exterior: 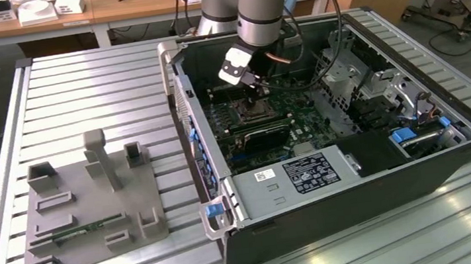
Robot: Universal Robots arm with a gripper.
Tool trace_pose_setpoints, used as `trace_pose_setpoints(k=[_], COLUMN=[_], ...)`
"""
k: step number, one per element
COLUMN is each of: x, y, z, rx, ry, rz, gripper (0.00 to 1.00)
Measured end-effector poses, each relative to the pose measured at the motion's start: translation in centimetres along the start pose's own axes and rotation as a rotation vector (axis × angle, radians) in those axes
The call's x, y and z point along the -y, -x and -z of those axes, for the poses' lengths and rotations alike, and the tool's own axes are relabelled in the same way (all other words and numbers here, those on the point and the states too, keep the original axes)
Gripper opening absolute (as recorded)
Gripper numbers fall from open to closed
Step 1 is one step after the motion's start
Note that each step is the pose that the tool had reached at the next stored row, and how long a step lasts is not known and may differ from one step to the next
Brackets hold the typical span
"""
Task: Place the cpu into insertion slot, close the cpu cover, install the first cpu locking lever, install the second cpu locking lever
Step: 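Close the cpu cover, then install the first cpu locking lever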
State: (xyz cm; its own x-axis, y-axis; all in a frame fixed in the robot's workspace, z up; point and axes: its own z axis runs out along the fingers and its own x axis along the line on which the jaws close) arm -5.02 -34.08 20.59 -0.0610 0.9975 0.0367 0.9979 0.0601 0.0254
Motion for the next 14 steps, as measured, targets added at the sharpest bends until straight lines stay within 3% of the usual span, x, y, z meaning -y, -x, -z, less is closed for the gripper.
trace_pose_setpoints(k=[14], x=[-0.17], y=[0.01], z=[-0.01], rx=[-0.0001], ry=[0.0], rz=[0.002], gripper=[0.11])
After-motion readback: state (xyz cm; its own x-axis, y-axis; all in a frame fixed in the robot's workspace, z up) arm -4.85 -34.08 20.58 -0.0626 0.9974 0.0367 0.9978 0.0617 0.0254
